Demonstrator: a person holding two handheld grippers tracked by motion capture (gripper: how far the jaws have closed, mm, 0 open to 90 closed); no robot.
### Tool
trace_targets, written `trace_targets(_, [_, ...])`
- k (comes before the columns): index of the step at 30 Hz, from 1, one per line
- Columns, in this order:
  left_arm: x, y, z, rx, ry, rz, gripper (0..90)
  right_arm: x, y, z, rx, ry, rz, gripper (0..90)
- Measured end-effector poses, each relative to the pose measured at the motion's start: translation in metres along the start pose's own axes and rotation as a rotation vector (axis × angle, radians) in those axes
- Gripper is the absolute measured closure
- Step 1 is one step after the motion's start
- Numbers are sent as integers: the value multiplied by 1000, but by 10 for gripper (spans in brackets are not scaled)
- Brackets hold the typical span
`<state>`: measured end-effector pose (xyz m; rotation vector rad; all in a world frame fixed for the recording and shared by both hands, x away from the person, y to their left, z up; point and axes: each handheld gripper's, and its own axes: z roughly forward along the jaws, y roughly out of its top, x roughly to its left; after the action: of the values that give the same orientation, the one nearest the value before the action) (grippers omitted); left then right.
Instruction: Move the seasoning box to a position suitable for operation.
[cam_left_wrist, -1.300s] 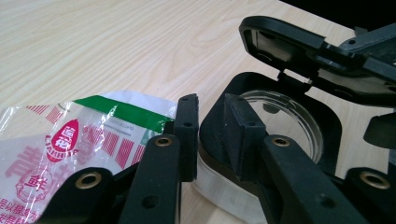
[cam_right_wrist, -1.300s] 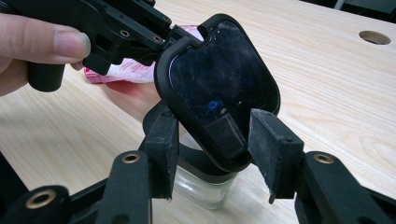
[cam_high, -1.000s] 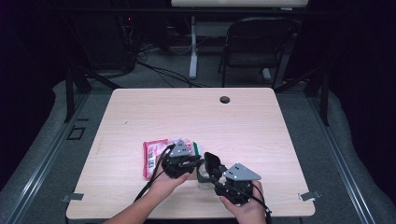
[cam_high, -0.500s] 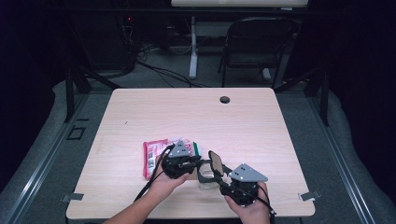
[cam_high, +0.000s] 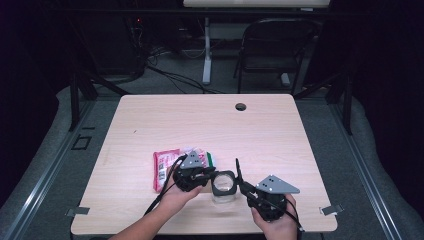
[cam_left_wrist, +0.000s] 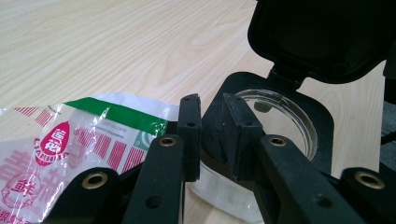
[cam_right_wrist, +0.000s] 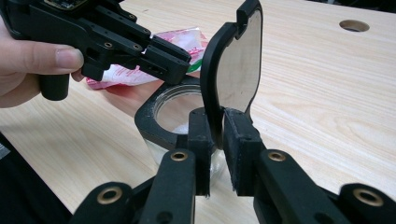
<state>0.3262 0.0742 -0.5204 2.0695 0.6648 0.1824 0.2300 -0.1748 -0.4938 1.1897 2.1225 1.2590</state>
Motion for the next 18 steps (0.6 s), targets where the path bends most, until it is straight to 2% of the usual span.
trace_targets(6, [0,0,0,-5,-2,3,780,-5,0,-3,18,-14,18,832])
trace_targets(12, [-1,-1,0,-5,-8,5,780,-13,-1,-5,20,-13,63,839])
trace_targets(18, [-1,-1,0,-3,-10,3,780,-13,-1,-5,17,-17,67,841])
